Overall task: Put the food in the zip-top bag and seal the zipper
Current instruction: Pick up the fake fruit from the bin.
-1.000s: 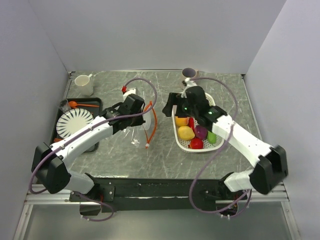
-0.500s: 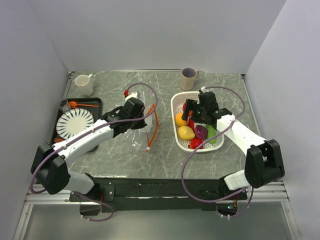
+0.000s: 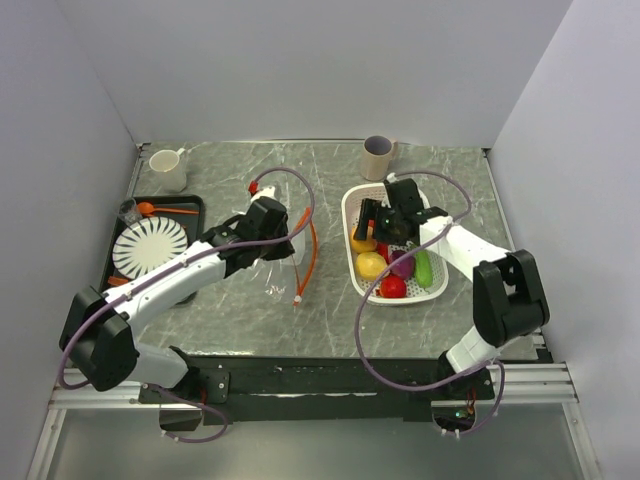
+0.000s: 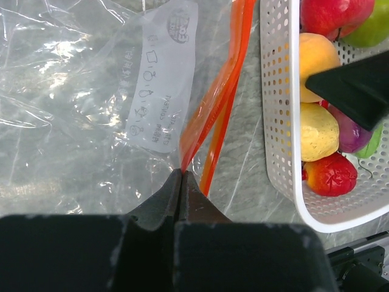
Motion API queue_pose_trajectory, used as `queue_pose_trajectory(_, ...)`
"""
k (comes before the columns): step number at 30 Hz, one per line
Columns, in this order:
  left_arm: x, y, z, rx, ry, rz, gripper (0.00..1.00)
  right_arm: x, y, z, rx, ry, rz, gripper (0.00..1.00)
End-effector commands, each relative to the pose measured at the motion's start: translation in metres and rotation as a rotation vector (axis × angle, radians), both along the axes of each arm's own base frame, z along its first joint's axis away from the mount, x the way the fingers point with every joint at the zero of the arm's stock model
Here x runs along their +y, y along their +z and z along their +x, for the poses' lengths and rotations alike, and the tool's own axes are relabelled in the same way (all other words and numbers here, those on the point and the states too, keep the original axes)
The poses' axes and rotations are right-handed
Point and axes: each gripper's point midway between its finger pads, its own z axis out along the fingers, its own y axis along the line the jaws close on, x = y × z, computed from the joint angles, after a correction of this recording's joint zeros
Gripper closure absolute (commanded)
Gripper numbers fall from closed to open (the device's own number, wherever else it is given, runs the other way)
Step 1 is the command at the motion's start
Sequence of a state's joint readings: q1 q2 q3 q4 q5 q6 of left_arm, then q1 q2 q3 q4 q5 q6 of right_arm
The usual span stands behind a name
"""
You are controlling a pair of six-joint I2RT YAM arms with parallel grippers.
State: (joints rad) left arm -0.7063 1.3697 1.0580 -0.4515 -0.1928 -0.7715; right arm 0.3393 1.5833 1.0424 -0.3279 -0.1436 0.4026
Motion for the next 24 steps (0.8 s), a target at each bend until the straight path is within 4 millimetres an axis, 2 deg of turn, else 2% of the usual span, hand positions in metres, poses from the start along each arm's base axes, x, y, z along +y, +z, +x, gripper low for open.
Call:
queue_pose_trajectory(1, -0.005, 0.020, 0.002, -0.050, -0.024, -0.047, 0.99, 0.016, 0.010, 0.020, -0.031, 0.027, 0.064, 0.13)
queue_pose_trajectory(2, -0.004, 0.020, 0.002, -0.048, -0.022, -0.040, 0.99, 0.016, 0.002, 0.020, -0.001, 0.025, 0.055, 0.13)
queue_pose_trajectory(9, 0.000, 0.019, -0.003, -0.046, -0.015, -0.050, 0.99, 0.011, -0.007, 0.026, 0.008, 0.007, 0.019, 0.14)
queue_pose_trajectory(15, -0.003, 0.019, -0.002, -0.040, -0.018, -0.052, 0.99, 0.013, -0.011, 0.022, 0.025, 0.019, 0.027, 0.41)
queue_pose_trajectory(19, -0.003, 0.019, -0.002, -0.041, -0.021, -0.048, 0.99, 0.013, -0.001, 0.020, -0.006, 0.019, 0.044, 0.50)
queue_pose_trajectory(24, -0.003, 0.018, -0.001, -0.038, -0.020, -0.047, 0.99, 0.010, 0.024, 0.016, -0.072, 0.014, 0.059, 0.52)
